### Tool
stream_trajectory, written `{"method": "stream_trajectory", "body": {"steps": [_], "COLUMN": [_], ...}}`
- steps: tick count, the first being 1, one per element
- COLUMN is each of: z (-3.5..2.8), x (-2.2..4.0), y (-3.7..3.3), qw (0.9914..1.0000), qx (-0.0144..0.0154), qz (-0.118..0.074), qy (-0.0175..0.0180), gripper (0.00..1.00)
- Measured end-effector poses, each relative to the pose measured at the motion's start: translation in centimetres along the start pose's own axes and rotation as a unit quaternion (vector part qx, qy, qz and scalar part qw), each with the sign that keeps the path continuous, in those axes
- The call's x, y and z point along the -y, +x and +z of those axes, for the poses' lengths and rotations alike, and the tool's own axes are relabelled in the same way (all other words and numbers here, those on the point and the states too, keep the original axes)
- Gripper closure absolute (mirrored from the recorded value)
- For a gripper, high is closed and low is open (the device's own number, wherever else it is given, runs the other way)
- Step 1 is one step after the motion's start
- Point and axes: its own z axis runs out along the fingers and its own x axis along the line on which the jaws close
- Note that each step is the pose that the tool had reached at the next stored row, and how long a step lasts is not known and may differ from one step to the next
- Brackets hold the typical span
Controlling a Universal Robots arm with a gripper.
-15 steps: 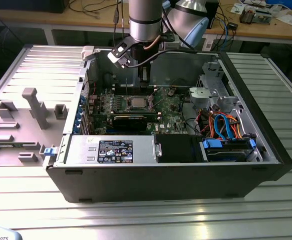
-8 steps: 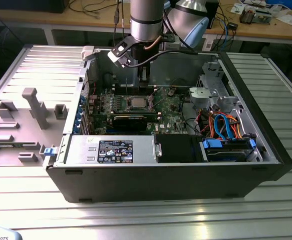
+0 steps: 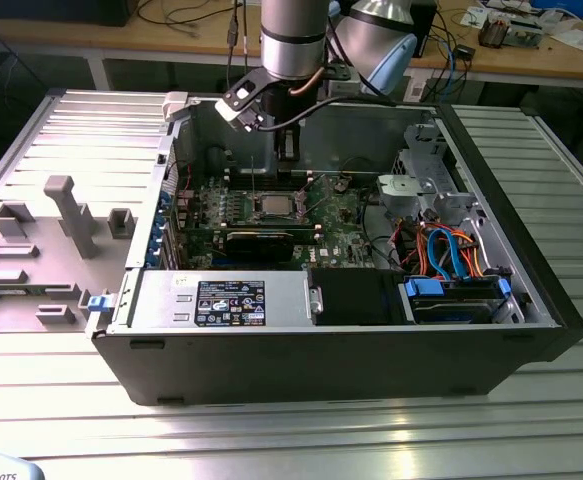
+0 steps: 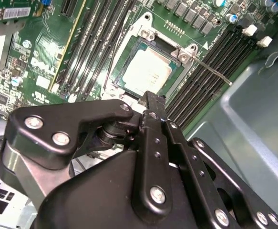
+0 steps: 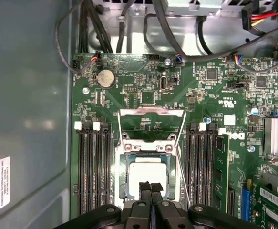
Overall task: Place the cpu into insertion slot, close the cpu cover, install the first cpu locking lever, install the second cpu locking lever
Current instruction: 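Close the cpu cover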
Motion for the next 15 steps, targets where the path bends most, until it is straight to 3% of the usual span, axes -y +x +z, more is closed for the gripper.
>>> {"method": "stream_trajectory", "body": {"steps": [4, 15], "z": [-0.35, -0.45], "x": [0.0, 0.0], "y": [0.0, 0.0], "qw": [1.0, 1.0], "qx": [0.0001, 0.0001], "qz": [-0.001, -0.001], "qy": [0.0, 0.0], "gripper": [0.89, 0.89]}}
